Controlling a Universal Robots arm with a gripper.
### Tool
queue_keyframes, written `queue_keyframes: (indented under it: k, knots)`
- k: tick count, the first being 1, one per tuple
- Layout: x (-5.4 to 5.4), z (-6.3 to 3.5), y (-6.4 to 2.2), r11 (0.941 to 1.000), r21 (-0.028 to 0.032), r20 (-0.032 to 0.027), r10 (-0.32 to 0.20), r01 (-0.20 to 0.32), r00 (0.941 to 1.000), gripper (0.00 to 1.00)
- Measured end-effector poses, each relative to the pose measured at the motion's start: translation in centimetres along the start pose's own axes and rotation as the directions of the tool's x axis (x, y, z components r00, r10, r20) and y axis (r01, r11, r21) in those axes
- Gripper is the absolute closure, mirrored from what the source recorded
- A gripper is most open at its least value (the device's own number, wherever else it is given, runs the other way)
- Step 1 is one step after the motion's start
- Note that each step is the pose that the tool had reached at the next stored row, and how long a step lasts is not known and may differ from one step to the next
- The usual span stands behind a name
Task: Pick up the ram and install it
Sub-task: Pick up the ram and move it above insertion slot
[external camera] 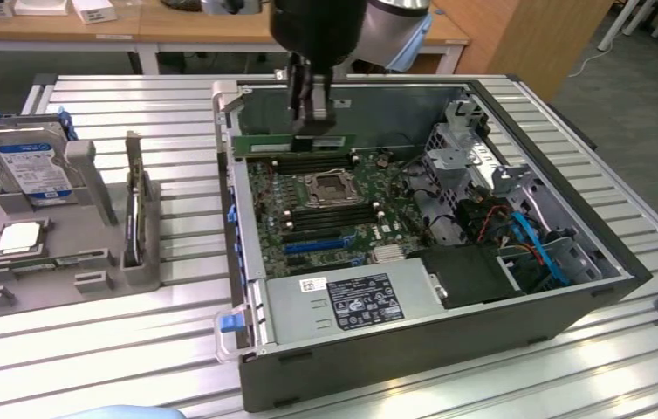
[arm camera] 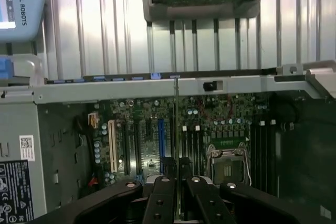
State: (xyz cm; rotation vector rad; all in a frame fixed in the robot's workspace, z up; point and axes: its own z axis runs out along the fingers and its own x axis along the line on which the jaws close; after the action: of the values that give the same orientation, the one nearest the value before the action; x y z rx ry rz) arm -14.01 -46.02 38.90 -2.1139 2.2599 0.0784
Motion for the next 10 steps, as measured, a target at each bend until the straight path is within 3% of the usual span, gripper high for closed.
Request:
queue_keyframes:
  k: [10]
  knots:
    - [-0.2,-0.01,-3.52,1.0000,-0.0003,0.0046,0.000,0.000,1.0000,0.86]
